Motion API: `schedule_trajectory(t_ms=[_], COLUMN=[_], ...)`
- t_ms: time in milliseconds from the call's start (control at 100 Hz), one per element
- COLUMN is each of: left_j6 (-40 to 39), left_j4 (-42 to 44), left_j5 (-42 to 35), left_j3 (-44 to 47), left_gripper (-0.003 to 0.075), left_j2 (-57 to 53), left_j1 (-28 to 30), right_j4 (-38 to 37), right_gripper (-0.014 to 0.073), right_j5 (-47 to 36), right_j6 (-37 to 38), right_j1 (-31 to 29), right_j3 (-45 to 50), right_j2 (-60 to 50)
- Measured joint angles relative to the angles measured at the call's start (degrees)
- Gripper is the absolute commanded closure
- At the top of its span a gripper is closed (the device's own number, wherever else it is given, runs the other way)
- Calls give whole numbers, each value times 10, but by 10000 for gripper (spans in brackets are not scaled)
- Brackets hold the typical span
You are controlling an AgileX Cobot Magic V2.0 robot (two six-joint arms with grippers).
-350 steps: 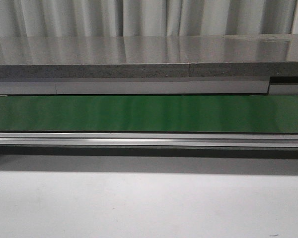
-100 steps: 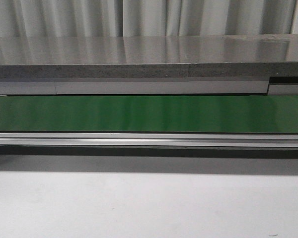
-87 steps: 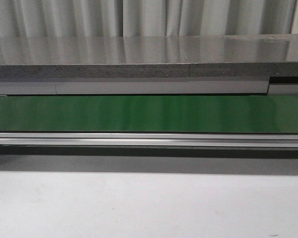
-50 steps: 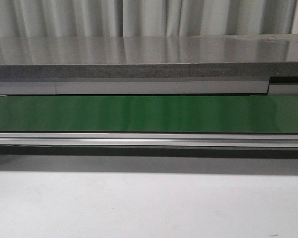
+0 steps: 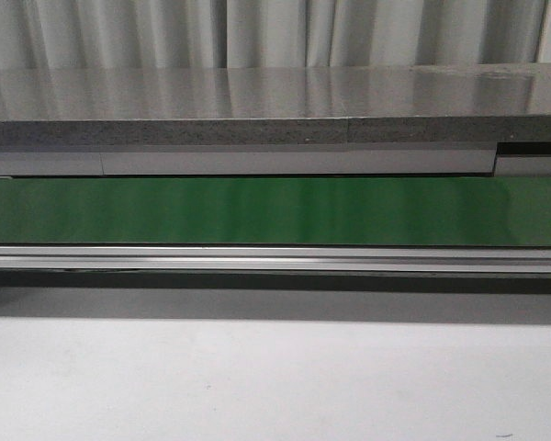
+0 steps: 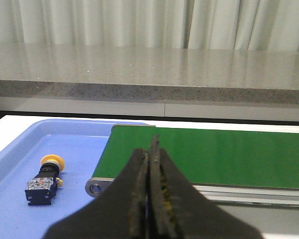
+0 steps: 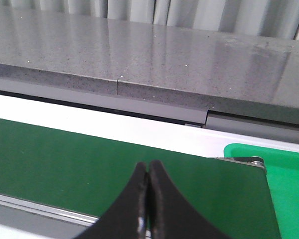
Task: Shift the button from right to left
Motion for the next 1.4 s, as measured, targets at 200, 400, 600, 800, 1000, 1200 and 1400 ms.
schedule_trajectory(t_ms=[200, 400, 600, 800, 1000, 1200, 1400], left_j6=[0, 0, 0, 0, 0, 0, 0], left_j4=[0, 0, 0, 0, 0, 0, 0], left_j5=[0, 0, 0, 0, 0, 0, 0], left_j3=[0, 0, 0, 0, 0, 0, 0], left_gripper=[740, 741, 740, 740, 740, 740, 741], left_j2=[0, 0, 0, 0, 0, 0, 0], left_j1=[0, 0, 0, 0, 0, 0, 0], right_j4=[-34, -144, -170, -176, -178, -178, -178], right_gripper=[661, 661, 661, 661, 661, 661, 661], right_j5=[-94, -143, -85, -31, -14, -10, -10], right_j6=[28, 147, 194, 199, 199, 199, 199], right_j1=[-41, -71, -100, -106, -106, -106, -106], right_j3=[74, 162, 197, 197, 197, 197, 197], right_j2=[-35, -114, -204, -212, -212, -212, -212])
